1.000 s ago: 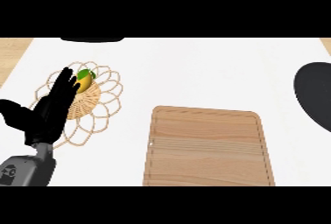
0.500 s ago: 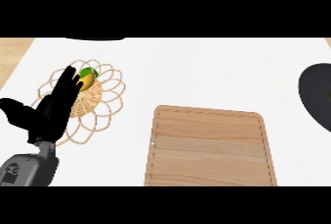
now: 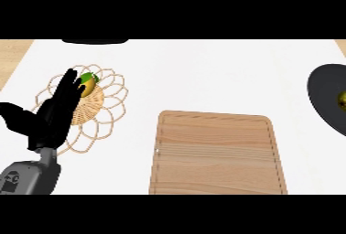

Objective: Pick the pear from the cutting board and place it in the pan

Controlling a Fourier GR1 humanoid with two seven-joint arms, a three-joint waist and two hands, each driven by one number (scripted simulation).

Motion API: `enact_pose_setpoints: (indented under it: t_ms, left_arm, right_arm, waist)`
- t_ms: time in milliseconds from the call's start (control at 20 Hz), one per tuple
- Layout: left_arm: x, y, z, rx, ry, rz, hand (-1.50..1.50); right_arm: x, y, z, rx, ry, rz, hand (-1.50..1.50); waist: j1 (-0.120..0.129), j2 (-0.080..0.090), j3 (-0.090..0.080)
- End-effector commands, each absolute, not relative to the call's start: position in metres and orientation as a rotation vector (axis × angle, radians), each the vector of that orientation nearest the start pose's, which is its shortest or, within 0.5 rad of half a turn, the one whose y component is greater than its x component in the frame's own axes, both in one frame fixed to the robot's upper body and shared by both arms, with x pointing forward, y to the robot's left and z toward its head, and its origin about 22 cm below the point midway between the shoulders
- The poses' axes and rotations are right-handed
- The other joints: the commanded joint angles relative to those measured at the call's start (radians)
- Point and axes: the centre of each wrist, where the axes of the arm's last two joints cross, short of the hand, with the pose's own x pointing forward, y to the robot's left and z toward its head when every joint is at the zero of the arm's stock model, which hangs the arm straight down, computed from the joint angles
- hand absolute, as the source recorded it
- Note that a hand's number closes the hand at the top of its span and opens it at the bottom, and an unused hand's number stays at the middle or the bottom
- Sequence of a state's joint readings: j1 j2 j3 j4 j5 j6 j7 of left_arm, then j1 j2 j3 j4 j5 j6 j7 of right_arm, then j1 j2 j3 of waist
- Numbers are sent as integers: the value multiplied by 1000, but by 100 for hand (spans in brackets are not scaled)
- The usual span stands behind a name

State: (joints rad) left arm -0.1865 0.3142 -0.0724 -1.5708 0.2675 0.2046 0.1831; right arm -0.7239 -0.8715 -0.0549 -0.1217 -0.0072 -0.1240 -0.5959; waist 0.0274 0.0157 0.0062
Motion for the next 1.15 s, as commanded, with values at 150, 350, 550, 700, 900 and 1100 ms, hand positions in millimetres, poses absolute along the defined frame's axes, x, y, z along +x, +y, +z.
enact_pose_setpoints:
  t_ms: [150,350,550,700,900,1100]
  left_arm:
    - [284,282,71,101,-1523,27,0]
    - [275,281,53,101,-1513,56,0]
    - [282,264,55,91,-1543,61,0]
    - [279,273,54,108,-1531,44,0]
    - [281,269,55,84,-1527,47,0]
    - [274,277,66,87,-1514,36,0]
  right_arm:
    - [247,-582,94,-774,-1573,-53,-150]
    - [201,-611,105,-663,-1677,-117,-150]
    - [158,-625,91,-524,-1700,-103,-150]
    - [141,-625,76,-543,-1711,-91,-150]
    - [128,-630,79,-569,-1716,-83,-150]
    - [119,-636,91,-588,-1662,-66,-150]
  waist:
    - [-14,-4,1]
    - [-30,-8,1]
    - [-38,-7,1]
    - [-29,-7,2]
    - [-28,-9,1]
    - [-17,-11,1]
